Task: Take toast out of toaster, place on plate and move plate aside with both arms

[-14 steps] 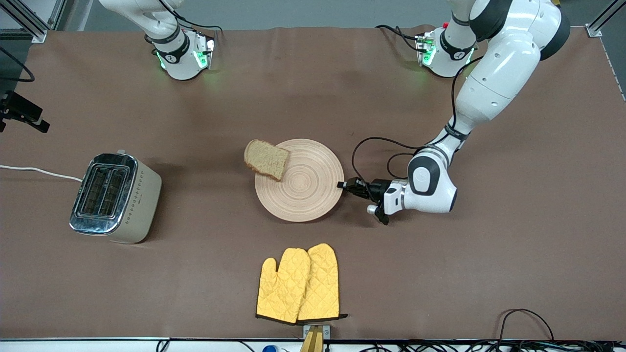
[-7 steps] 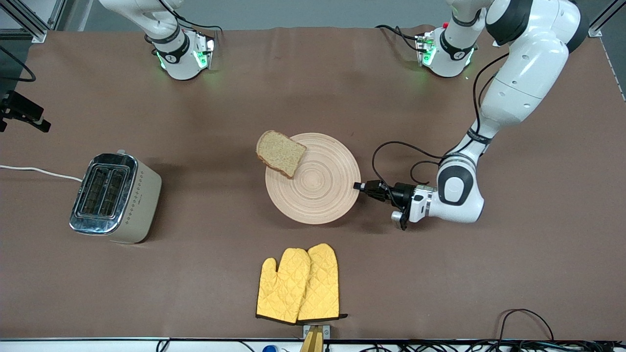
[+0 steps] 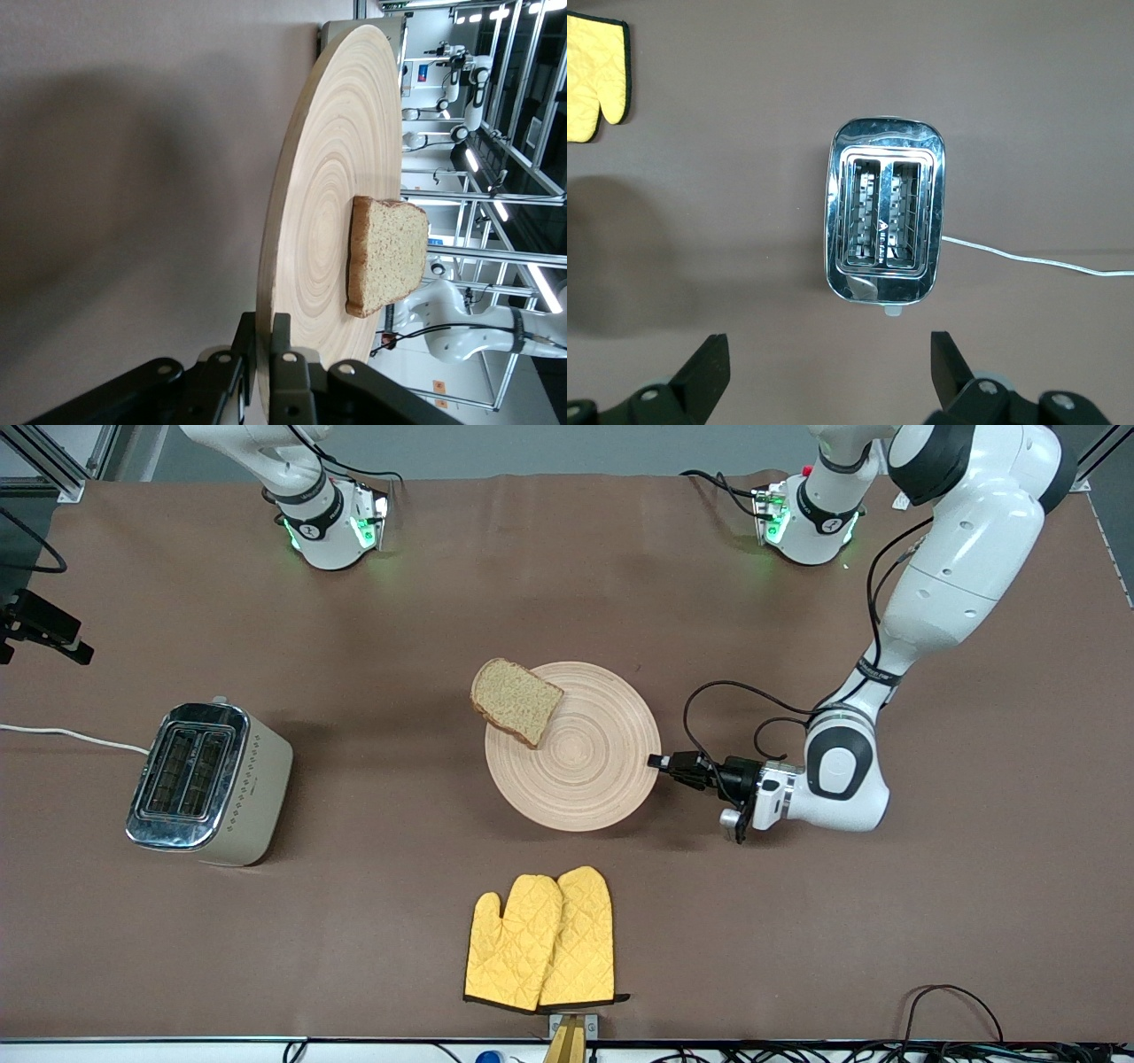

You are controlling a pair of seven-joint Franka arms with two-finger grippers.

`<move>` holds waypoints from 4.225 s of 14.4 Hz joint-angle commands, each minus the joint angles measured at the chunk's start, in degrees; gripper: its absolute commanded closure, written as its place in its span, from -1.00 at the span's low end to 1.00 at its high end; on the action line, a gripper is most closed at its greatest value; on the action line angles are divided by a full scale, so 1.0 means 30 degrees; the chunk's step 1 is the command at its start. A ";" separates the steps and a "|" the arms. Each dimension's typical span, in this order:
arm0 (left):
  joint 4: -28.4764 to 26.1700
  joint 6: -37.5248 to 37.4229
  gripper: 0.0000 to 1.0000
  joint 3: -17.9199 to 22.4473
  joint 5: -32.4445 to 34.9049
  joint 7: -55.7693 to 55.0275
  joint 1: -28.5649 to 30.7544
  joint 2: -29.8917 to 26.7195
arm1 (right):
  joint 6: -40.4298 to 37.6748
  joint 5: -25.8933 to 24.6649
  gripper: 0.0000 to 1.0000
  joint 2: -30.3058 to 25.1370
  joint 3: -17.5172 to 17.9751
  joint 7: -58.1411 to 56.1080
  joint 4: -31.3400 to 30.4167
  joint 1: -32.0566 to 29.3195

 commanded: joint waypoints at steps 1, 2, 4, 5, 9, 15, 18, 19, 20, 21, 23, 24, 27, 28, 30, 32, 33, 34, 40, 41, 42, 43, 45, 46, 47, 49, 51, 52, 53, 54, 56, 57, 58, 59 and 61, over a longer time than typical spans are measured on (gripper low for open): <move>-0.0339 -0.1101 0.99 -0.0360 -0.0240 -0.0250 0.1331 -0.0569 | -0.0030 -0.0329 -1.00 -0.0024 0.0365 0.0258 0.0109 -0.0312; -0.0398 -0.1101 0.99 -0.0360 -0.0211 -0.0250 0.1682 -0.0569 | -0.0088 -0.0329 -1.00 -0.0024 0.0365 0.0287 0.0109 -0.0312; -0.0776 -0.1159 0.99 -0.0360 -0.0181 -0.0250 0.2938 -0.0569 | -0.0060 -0.0329 -1.00 -0.0024 0.0365 0.0287 0.0080 -0.0312; -0.0895 -0.1362 0.99 -0.0360 -0.0065 -0.0221 0.3729 -0.0511 | -0.0030 -0.0329 -1.00 -0.0024 0.0394 0.0287 0.0109 -0.0312; -0.1189 -0.3061 0.99 -0.0272 0.0344 -0.0250 0.6338 -0.0510 | -0.0030 -0.0329 -1.00 -0.0024 0.0394 0.0287 0.0109 -0.0283; -0.0838 -0.3093 0.99 -0.0155 0.4528 -0.0396 1.0293 -0.0627 | -0.0059 -0.0329 -1.00 -0.0024 0.0394 0.0287 0.0109 -0.0283; -0.0692 -0.3181 0.99 -0.0184 0.5790 -0.0543 1.1671 -0.0657 | -0.0059 -0.0329 -1.00 -0.0024 0.0394 0.0287 0.0109 -0.0283; -0.0488 -0.3268 0.99 -0.0213 0.6404 -0.0485 1.2169 -0.0628 | -0.0030 -0.0329 -1.00 -0.0024 0.0394 0.0287 0.0109 -0.0283; -0.0399 -0.3617 0.99 -0.0213 0.7049 -0.0542 1.2435 -0.0656 | -0.0059 -0.0329 -1.00 -0.0024 0.0394 0.0287 0.0109 -0.0283; -0.0195 -0.3649 0.99 -0.0184 0.7403 -0.0543 1.2728 -0.0628 | -0.0059 -0.0329 -1.00 -0.0024 0.0394 0.0287 0.0109 -0.0283; -0.0047 -0.3621 0.99 -0.0155 0.8251 -0.0572 1.2965 -0.0627 | -0.0059 -0.0329 -1.00 -0.0024 0.0394 0.0287 0.0109 -0.0283; 0.0214 -0.3562 0.99 -0.0126 0.8633 -0.0572 1.2965 -0.0627 | -0.0059 -0.0329 -1.00 -0.0024 0.0394 0.0287 0.0109 -0.0283; 0.0627 -0.3125 0.99 -0.0096 0.9427 -0.0572 1.2965 -0.0482 | -0.0088 -0.0329 -1.00 -0.0024 0.0394 0.0287 0.0109 -0.0254; 0.0627 -0.2774 0.99 -0.0096 0.9428 -0.0543 1.3023 -0.0365 | -0.0088 -0.0329 -1.00 -0.0024 0.0394 0.0287 0.0109 -0.0254; 0.0598 -0.2333 0.98 0.0020 0.9428 -0.0514 1.3141 -0.0305 | -0.0088 -0.0329 -1.00 -0.0024 0.0394 0.0287 0.0109 -0.0254; 0.0627 -0.2302 0.97 0.0167 0.9399 -0.0455 1.3141 -0.0131 | -0.0118 -0.0329 -1.00 -0.0024 0.0394 0.0287 0.0109 -0.0224; 0.0627 -0.2273 0.97 0.0196 0.9399 -0.0397 1.3141 -0.0042 | -0.0118 -0.0329 -1.00 -0.0024 0.0394 0.0287 0.0109 -0.0224; 0.0627 -0.2273 0.94 0.0197 0.9399 -0.0396 1.3141 0.0103 | -0.0118 -0.0329 -1.00 -0.0024 0.0394 0.0287 0.0109 -0.0224; 0.0627 -0.2068 -0.37 0.0314 0.9428 -0.0454 1.3141 0.0105 | -0.0118 -0.0329 -1.00 -0.0024 0.0394 0.0287 0.0109 -0.0224; 0.0656 -0.2068 -0.90 0.0314 0.9457 -0.0542 1.3141 0.0018 | -0.0118 -0.0329 -1.00 -0.0024 0.0394 0.0287 0.0109 -0.0224; 0.0976 -0.2068 -1.00 0.0401 0.9777 -0.0572 1.3054 -0.0070 | -0.0118 -0.0329 -1.00 -0.0024 0.0394 0.0287 0.0080 -0.0224; 0.1414 -0.2097 -1.00 0.0402 1.0679 -0.0862 1.3053 -0.0071 | -0.0118 -0.0329 -1.00 -0.0024 0.0394 0.0287 0.0080 -0.0224; 0.2175 -0.2330 -1.00 0.0169 1.1330 -0.2148 1.2937 -0.0245 | -0.0118 -0.0329 -1.00 -0.0024 0.0394 0.0287 0.0080 -0.0224; 0.2731 -0.2766 -1.00 -0.0094 1.1913 -0.2415 1.2820 -0.0334 | -0.0147 -0.0329 -1.00 -0.0024 0.0394 0.0287 0.0080 -0.0224; 0.3056 -0.3467 -1.00 -0.0415 1.2353 -0.2882 1.2703 -0.0480 | -0.0118 -0.0329 -1.00 -0.0024 0.0394 0.0287 0.0080 -0.0253; 0.3875 -0.4379 -1.00 -0.1177 1.2533 -0.4549 1.2702 -0.0888 | -0.0147 -0.0329 -1.00 -0.0024 0.0394 0.0287 0.0080 -0.0225; 0.4055 -0.4791 -1.00 -0.1850 1.3027 -0.5781 1.2614 -0.1999 | -0.0147 -0.0329 -1.00 -0.0024 0.0394 0.0287 0.0080 -0.0224; 0.4055 -0.4792 -1.00 -0.2666 1.3322 -0.6802 1.2643 -0.2700 | -0.0118 -0.0329 -1.00 -0.0024 0.0394 0.0287 0.0080 -0.0224; 0.4026 -0.4792 -1.00 -0.3283 1.3528 -0.7856 1.2672 -0.3288 | -0.0118 -0.0329 -1.00 -0.0024 0.0394 0.0287 0.0080 -0.0224; 0.3997 -0.4821 -1.00 -0.3638 1.3820 -0.8824 1.2672 -0.4048 | -0.0118 -0.0329 -1.00 -0.0024 0.0394 0.0287 0.0051 -0.0224; 0.3967 -0.5228 -1.00 -0.4778 1.4522 -1.1078 1.2643 -0.5688 | -0.0147 -0.0329 -1.00 -0.0024 0.0394 0.0287 -0.0037 -0.0253; 0.3996 -0.5377 -1.00 -0.5393 1.5019 -1.2250 1.2643 -0.6305 | -0.0118 -0.0329 -1.00 -0.0024 0.0394 0.0287 -0.0038 -0.0283; 0.3996 -0.5407 -1.00 -0.6240 1.5633 -1.3509 1.2643 -0.7181 | -0.0089 -0.0329 -1.00 0.0005 0.0394 0.0287 -0.0038 -0.0283; 0.3996 -0.5465 -1.00 -0.6916 1.6335 -1.4536 1.2614 -0.7915 | -0.0088 -0.0329 -1.00 -0.0024 0.0394 0.0287 -0.0038 -0.0283; 0.3996 -0.5495 -1.00 -0.8468 1.7596 -1.6268 1.2614 -0.9119 | -0.0118 -0.0329 -1.00 -0.0024 0.0394 0.0287 -0.0038 -0.0283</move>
